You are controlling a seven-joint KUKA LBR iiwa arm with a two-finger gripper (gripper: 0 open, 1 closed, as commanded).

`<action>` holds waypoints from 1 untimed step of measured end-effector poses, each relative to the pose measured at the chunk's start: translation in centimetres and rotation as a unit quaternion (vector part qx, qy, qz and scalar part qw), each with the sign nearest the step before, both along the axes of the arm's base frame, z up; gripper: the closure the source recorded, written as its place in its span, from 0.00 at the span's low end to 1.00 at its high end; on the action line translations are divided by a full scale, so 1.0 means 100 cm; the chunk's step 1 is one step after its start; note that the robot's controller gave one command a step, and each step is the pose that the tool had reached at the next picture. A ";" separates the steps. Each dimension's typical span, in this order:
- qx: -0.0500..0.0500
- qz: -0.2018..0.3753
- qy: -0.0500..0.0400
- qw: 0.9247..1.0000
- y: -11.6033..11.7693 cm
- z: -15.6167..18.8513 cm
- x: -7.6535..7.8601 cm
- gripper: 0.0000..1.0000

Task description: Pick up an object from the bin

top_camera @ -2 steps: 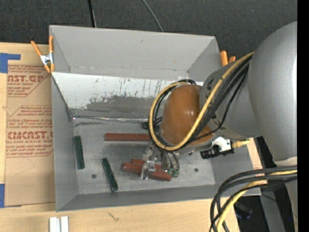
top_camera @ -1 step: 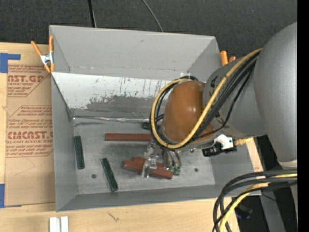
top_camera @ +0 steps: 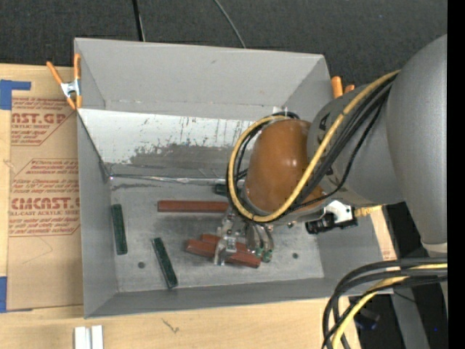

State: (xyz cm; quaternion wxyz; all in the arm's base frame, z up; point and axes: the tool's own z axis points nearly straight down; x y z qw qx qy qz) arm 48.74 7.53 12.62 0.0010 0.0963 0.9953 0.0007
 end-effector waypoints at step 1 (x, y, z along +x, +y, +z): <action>0.000 0.000 0.001 1.000 0.000 0.004 -0.001 1.00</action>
Offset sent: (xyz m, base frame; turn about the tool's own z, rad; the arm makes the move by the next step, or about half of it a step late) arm 0.0001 -0.0001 0.0323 0.0000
